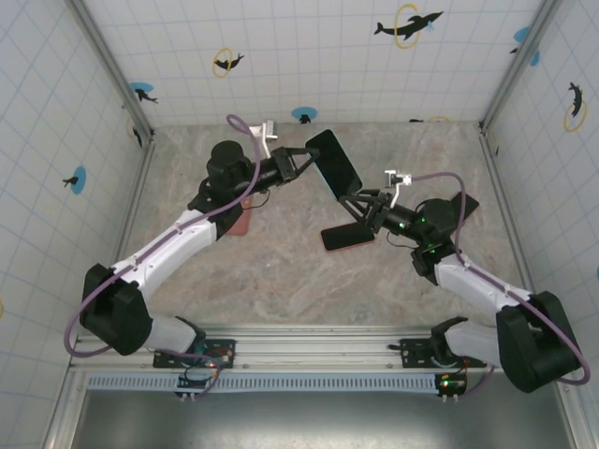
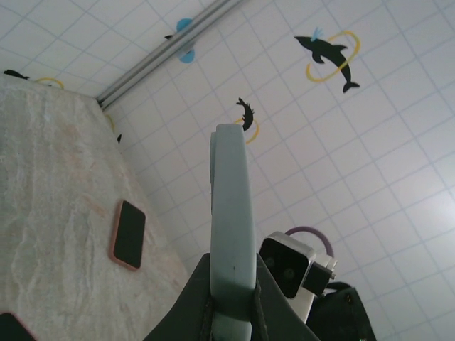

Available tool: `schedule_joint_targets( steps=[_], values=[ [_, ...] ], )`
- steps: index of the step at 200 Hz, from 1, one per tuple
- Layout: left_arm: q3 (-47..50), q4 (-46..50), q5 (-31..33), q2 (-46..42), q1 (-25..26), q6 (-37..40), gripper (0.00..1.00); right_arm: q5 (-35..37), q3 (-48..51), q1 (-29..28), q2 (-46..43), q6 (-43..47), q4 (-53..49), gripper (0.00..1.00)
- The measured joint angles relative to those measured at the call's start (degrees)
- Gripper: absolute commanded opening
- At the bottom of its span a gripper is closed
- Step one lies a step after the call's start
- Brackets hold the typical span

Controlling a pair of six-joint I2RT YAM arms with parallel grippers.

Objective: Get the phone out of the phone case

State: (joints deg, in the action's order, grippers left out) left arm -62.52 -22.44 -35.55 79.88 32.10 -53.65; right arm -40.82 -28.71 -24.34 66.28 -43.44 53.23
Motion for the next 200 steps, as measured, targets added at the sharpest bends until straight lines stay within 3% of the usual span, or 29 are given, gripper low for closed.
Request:
schedule_joint_targets(
  steps=[67,139,200],
  values=[
    [-0.5,6.4,-11.2,-1.0,-3.3,19.5,0.00,-7.1,-4.6,2.7,-4.6,27.5,-27.1,0.51],
    [-0.7,13.5,-22.6,-3.8,-4.1,38.8,0.00,-14.6,-14.3,2.6,0.4,56.5,-52.8,0.42],
    [-0.7,17.7,-27.1,-5.2,-4.8,46.3,0.00,-15.2,-17.4,-2.2,4.2,69.5,-61.1,0.32]
  ],
)
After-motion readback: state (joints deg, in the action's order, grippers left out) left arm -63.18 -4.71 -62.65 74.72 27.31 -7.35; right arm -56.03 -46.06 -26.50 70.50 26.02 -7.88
